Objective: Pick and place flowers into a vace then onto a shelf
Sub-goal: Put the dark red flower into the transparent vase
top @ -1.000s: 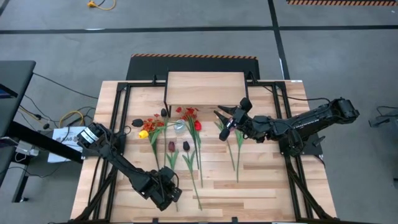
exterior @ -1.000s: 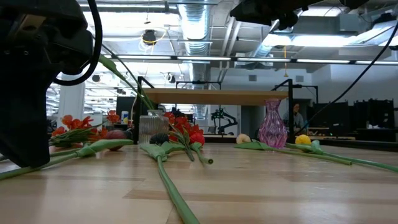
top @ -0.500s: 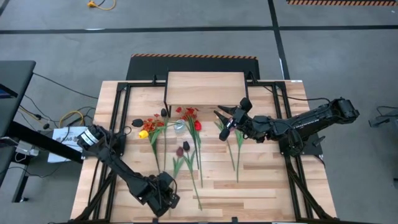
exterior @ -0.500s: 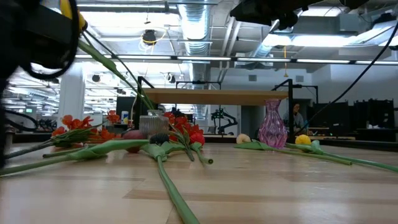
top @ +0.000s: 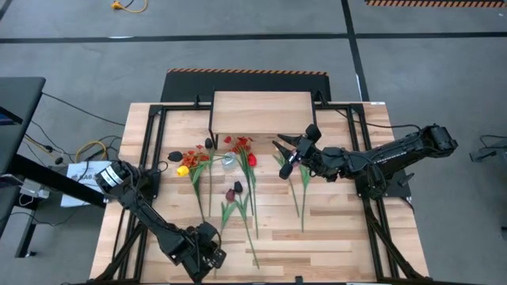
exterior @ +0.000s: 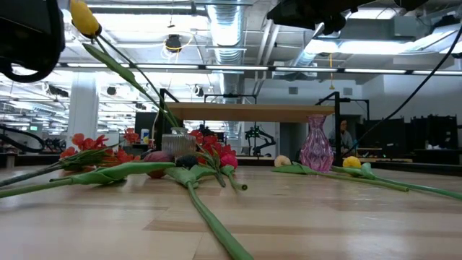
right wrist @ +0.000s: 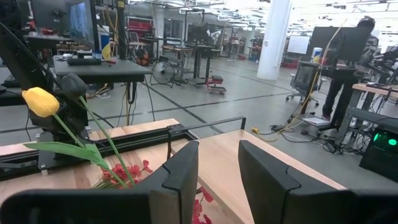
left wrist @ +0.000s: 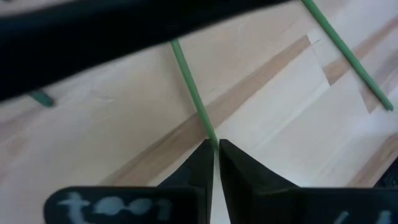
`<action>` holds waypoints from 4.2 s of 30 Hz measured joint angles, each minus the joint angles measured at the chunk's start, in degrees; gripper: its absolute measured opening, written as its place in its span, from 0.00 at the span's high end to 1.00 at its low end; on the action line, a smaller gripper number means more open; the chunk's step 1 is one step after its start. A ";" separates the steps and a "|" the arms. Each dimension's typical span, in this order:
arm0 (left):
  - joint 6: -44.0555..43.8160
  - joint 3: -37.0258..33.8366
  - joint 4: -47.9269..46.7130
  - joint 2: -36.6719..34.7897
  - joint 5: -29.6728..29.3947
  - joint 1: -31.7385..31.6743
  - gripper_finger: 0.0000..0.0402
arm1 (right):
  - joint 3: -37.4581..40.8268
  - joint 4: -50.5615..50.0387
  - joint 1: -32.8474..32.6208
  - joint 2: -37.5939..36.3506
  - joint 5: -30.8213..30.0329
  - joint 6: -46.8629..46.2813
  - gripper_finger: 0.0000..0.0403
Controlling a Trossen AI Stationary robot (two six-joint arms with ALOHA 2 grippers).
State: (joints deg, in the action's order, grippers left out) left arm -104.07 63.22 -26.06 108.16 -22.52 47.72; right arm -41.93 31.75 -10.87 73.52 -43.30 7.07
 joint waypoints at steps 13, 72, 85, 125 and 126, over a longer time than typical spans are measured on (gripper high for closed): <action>0.63 0.07 0.66 -0.15 0.03 -0.02 0.94 | 0.00 0.00 0.01 0.00 -0.01 0.02 0.73; 8.07 0.17 1.07 -0.46 13.51 -5.43 0.80 | 0.00 0.00 0.01 0.00 0.01 0.00 0.73; 4.73 0.20 -0.32 -0.42 14.32 -5.64 0.81 | 0.00 0.02 0.01 0.00 0.01 0.00 0.73; -3.26 0.62 -2.23 -0.02 4.00 -0.68 0.99 | 0.00 0.72 0.02 -0.01 2.15 -0.05 0.73; -3.70 1.03 -2.23 -0.02 3.17 -0.36 0.99 | 0.00 1.18 0.02 -0.02 3.76 -0.01 0.73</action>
State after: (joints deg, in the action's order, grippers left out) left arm -107.77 64.25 -28.29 108.14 -19.36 47.36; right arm -41.93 32.93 -10.85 73.49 -39.54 7.06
